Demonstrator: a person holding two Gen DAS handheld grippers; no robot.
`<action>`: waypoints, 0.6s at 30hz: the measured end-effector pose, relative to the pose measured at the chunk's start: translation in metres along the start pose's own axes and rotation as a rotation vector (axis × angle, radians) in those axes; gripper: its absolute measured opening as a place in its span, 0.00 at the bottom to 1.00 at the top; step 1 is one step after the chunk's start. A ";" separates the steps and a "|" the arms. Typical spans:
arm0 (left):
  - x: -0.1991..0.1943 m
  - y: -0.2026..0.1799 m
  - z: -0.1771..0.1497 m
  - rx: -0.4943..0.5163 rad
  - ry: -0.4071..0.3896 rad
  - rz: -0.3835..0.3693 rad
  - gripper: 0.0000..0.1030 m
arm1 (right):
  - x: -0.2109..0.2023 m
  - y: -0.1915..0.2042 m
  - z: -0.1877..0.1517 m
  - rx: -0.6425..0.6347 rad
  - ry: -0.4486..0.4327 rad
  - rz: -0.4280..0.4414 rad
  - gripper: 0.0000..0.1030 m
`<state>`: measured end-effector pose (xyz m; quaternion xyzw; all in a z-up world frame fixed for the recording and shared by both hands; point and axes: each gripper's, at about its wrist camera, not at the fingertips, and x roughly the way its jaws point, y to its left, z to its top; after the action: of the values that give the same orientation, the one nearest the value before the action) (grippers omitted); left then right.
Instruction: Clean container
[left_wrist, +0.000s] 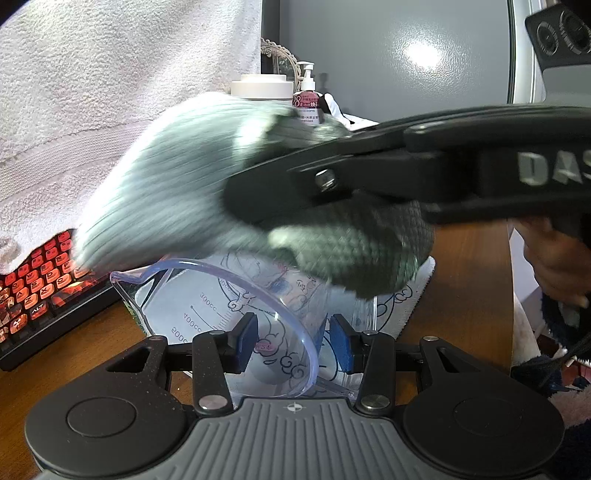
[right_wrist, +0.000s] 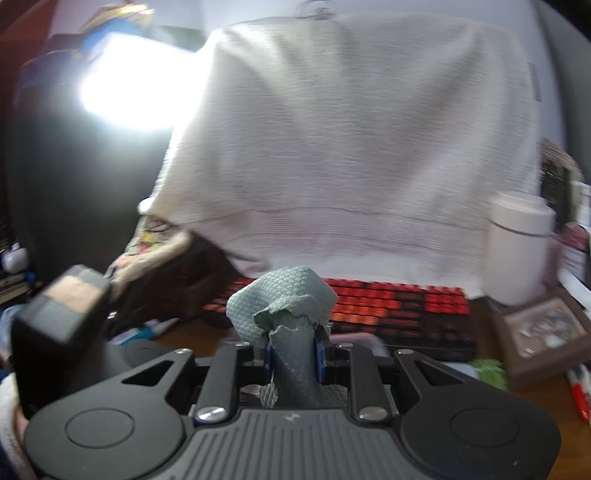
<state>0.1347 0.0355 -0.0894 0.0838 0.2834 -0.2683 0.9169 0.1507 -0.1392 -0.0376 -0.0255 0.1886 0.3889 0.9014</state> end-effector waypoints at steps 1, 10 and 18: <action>0.000 0.000 0.000 0.000 0.000 0.000 0.42 | 0.001 0.005 0.001 -0.010 0.002 0.015 0.19; -0.001 -0.001 0.000 0.000 0.000 0.000 0.42 | 0.008 -0.010 0.008 -0.003 0.005 -0.046 0.19; -0.002 -0.005 0.000 0.001 0.000 0.001 0.42 | 0.013 -0.045 0.011 0.046 0.010 -0.173 0.19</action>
<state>0.1309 0.0320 -0.0885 0.0846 0.2832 -0.2681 0.9169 0.1941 -0.1598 -0.0368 -0.0230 0.1990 0.3051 0.9310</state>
